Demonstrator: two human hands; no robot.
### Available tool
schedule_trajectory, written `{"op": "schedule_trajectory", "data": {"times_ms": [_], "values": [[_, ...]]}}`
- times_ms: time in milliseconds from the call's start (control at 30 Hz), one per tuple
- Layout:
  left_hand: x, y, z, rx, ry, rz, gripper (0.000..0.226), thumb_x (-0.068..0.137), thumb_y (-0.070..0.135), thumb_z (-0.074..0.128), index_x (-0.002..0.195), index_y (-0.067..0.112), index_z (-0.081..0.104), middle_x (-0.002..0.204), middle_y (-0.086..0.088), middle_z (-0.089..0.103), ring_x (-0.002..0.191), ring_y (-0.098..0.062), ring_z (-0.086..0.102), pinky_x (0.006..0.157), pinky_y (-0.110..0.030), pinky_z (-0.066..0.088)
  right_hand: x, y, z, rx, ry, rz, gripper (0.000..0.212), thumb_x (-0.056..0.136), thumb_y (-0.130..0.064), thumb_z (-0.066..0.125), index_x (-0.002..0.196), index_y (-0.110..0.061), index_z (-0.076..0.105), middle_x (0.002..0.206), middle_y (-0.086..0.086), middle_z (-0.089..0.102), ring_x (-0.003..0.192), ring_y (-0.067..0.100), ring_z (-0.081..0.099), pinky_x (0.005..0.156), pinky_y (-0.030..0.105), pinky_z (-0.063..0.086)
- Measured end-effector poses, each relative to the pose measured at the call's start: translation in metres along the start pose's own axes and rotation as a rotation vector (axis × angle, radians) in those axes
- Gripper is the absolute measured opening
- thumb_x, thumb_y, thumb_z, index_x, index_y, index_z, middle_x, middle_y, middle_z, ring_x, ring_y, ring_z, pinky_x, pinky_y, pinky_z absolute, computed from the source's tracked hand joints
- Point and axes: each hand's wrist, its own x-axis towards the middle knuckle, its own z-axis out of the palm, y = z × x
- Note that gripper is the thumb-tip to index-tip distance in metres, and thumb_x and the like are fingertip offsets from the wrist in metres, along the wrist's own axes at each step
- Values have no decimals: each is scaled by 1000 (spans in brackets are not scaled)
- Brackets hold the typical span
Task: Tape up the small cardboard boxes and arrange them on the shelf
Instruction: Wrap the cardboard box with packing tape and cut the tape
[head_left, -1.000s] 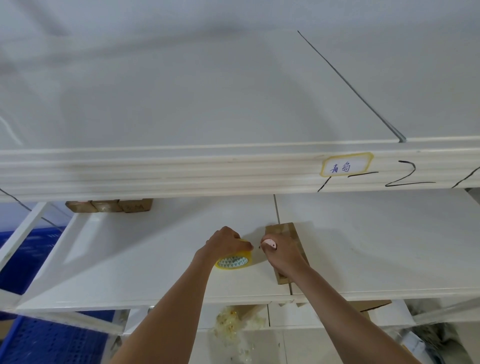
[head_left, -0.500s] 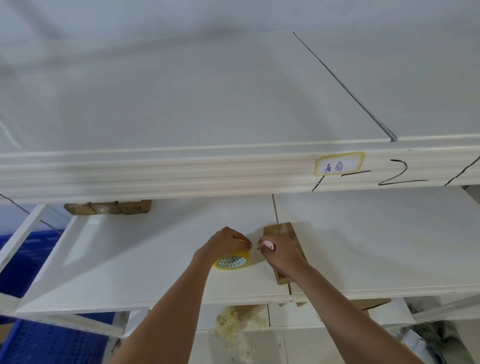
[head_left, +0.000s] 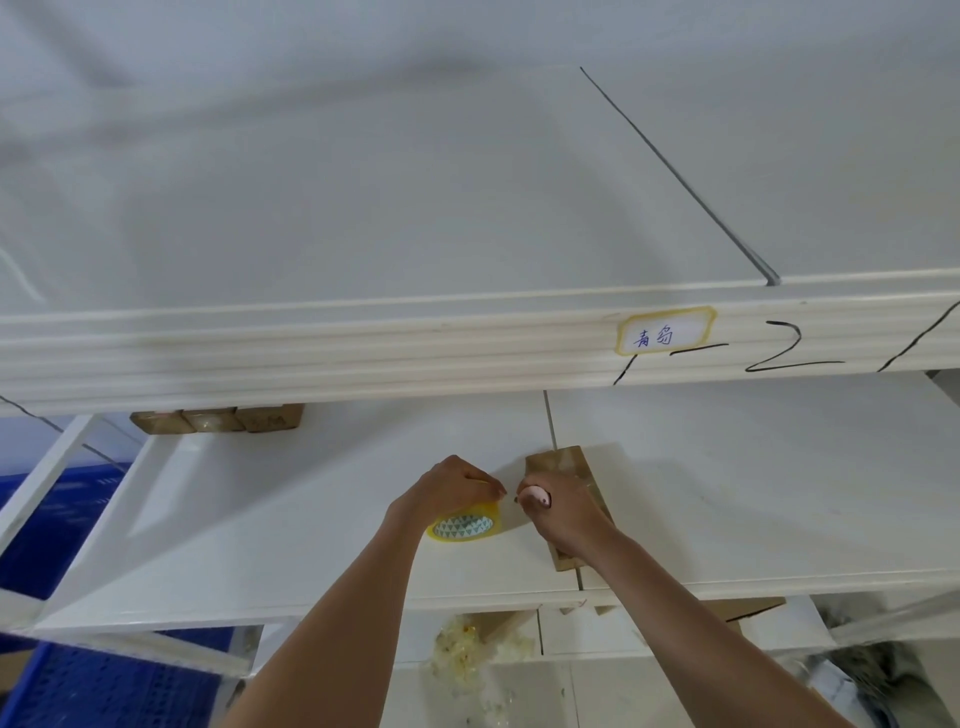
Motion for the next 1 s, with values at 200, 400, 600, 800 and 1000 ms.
{"op": "schedule_trajectory", "data": {"times_ms": [200, 400, 600, 800, 1000], "values": [[1, 1, 1, -5, 13, -23, 30, 67, 59, 71, 90, 43, 80, 100, 2, 74, 92, -21, 70, 93, -43, 58, 0, 0, -3, -7, -4, -18, 25, 99, -16, 49, 94, -9, 73, 91, 4, 71, 84, 16, 64, 75, 31, 52], [1, 1, 2, -4, 24, -21, 24, 66, 61, 71, 83, 46, 79, 97, 3, 74, 90, -21, 70, 92, -44, 59, -1, 0, -4, -24, -26, -15, 26, 100, -18, 48, 96, -9, 72, 96, 2, 70, 86, 14, 62, 66, 15, 41], [3, 0, 2, -21, 22, -17, 29, 66, 61, 71, 88, 43, 80, 98, 2, 74, 90, -21, 70, 92, -43, 59, -2, 2, -4, -2, -13, -15, 24, 98, -16, 49, 92, -11, 71, 92, -1, 69, 82, 8, 60, 65, 17, 41], [1, -7, 1, -131, 42, -26, 19, 72, 56, 75, 88, 46, 80, 97, 8, 75, 89, -16, 71, 90, -38, 59, -3, 2, -4, 30, -20, -1, 17, 94, -16, 56, 91, -11, 72, 89, 0, 70, 81, 12, 62, 67, 21, 44], [-4, -11, 2, -197, 75, 8, 7, 83, 43, 75, 85, 46, 80, 94, 13, 75, 90, -13, 71, 80, -28, 59, -4, 3, -9, 272, 73, 190, 14, 94, -17, 59, 99, -18, 72, 95, -8, 69, 86, 7, 63, 72, 21, 49]]}}
